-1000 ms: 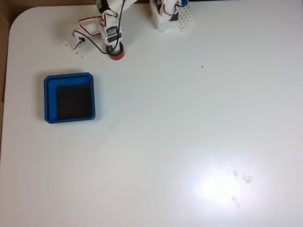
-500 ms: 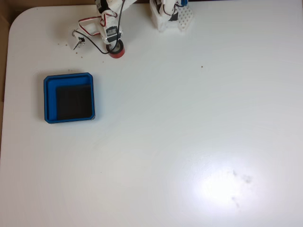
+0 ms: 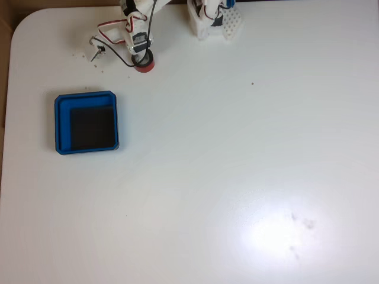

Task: Pick the red roll and drop it in the blue box

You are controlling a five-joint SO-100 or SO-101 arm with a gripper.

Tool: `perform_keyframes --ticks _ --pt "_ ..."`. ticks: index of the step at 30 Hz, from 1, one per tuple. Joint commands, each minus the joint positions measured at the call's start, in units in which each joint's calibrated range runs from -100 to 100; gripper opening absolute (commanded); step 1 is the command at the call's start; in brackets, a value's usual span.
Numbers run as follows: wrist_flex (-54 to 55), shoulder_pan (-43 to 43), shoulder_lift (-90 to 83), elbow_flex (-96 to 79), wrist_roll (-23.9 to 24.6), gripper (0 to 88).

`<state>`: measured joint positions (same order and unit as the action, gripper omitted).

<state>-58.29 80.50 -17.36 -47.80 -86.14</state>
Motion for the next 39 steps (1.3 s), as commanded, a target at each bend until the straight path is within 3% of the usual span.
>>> perform_keyframes --ticks 1,15,39 --pt "-0.29 0.35 -6.05 4.14 0.07 0.7" --pt "-0.29 -6.98 -3.29 27.05 0.07 1.0" --pt "-0.21 -19.39 27.56 60.56 -0.45 1.0"
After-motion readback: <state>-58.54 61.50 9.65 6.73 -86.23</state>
